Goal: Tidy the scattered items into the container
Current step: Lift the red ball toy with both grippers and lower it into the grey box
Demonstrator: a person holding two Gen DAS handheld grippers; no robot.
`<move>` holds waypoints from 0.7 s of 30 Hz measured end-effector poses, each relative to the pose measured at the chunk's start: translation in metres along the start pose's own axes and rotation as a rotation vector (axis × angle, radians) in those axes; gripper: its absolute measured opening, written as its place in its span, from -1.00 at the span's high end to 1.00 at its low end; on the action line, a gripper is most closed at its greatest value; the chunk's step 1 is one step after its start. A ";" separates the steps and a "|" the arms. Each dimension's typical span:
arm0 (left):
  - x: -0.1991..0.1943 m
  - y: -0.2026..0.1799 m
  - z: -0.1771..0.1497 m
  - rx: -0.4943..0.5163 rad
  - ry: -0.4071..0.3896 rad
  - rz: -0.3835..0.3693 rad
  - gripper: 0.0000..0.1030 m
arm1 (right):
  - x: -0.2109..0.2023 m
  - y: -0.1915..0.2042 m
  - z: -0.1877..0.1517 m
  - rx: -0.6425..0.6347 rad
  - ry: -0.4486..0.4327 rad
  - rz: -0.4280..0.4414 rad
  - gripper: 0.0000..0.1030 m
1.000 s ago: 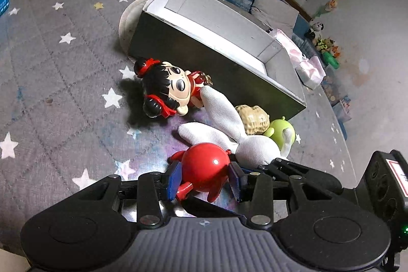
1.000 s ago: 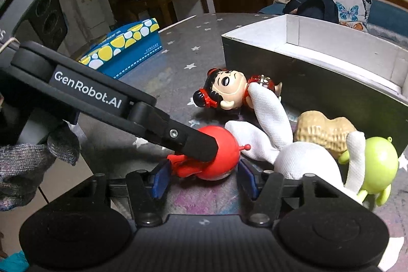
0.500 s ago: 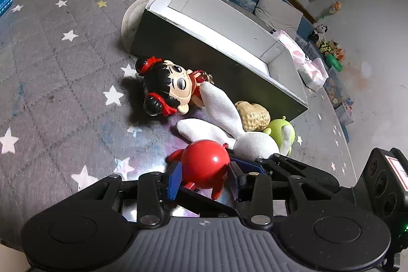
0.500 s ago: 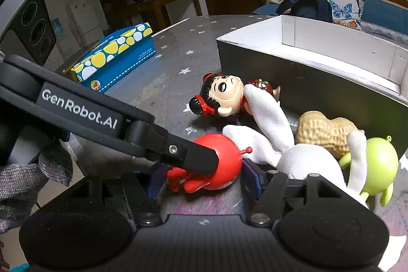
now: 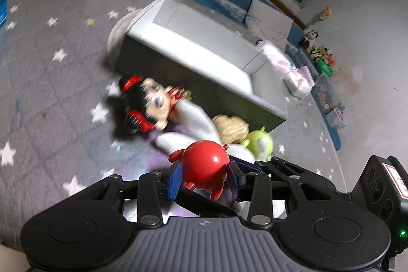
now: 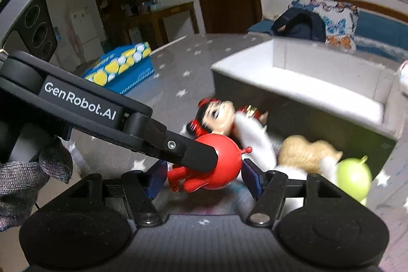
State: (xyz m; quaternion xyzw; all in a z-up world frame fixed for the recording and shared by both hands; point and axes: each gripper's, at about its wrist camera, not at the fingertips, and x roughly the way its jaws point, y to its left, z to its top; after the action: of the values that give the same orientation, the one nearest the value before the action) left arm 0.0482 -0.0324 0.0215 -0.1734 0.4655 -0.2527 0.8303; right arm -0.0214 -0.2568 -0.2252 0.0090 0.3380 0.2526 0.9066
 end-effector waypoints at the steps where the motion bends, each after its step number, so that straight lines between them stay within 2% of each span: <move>1: 0.000 -0.005 0.005 0.008 -0.007 -0.007 0.21 | -0.004 -0.003 0.004 -0.001 -0.014 -0.009 -0.26; 6: 0.014 -0.038 0.040 0.073 -0.044 -0.037 0.20 | -0.019 -0.031 0.033 0.001 -0.077 -0.064 -0.26; 11: 0.047 -0.062 0.077 0.110 -0.054 -0.068 0.18 | -0.019 -0.072 0.061 0.006 -0.097 -0.123 -0.26; 16: 0.095 -0.069 0.110 0.123 -0.026 -0.074 0.18 | 0.005 -0.124 0.084 0.041 -0.052 -0.150 -0.26; 21: 0.144 -0.057 0.136 0.048 0.030 -0.080 0.19 | 0.044 -0.164 0.094 0.066 0.027 -0.162 -0.26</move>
State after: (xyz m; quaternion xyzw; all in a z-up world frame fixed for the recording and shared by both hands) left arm 0.2142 -0.1551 0.0211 -0.1681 0.4645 -0.2994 0.8163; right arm 0.1396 -0.3649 -0.2101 0.0080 0.3581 0.1675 0.9185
